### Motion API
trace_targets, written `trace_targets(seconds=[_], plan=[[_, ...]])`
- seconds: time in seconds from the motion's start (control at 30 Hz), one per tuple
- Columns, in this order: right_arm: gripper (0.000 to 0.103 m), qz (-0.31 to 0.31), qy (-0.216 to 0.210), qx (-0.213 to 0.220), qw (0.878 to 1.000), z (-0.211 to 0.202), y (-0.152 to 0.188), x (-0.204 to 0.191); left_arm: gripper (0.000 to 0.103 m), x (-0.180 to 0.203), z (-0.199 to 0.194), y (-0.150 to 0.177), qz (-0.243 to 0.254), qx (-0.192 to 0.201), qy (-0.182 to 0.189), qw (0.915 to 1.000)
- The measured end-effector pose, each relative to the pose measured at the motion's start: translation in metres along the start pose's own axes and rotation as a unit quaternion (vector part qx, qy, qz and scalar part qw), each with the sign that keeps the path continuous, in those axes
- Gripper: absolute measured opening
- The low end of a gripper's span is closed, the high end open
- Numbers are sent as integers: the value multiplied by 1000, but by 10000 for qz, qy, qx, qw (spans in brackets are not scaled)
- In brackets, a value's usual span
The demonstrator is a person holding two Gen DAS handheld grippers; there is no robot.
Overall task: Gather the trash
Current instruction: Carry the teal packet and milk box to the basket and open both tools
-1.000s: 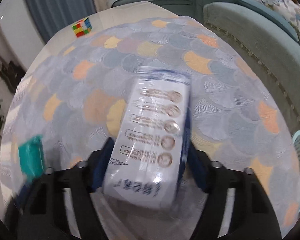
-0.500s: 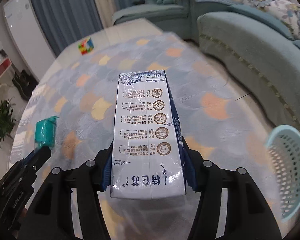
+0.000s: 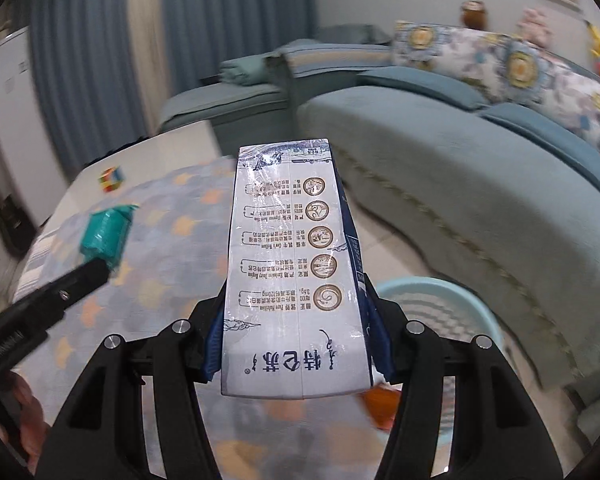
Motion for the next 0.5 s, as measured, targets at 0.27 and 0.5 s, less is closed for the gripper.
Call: trace_targets(seconds=[0.27,0.5], plan=[[54,613,484,-530,9955,6,46,89,26,81,55,43,327,-598,389,9969],[54,978,579,-1243,9857,39,86,122,26,95,99,89,509,-1189,466,9905]])
Point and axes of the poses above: each gripper's, at about its wrist camera, not at the fingertips, and z roughly the way its jaws point, x to its right, y to its underside, the point moved 6 cm from there along z, roughly the way its jaws point, and after that the axes turned 12 degrees about -z, right-handed, at the moved point
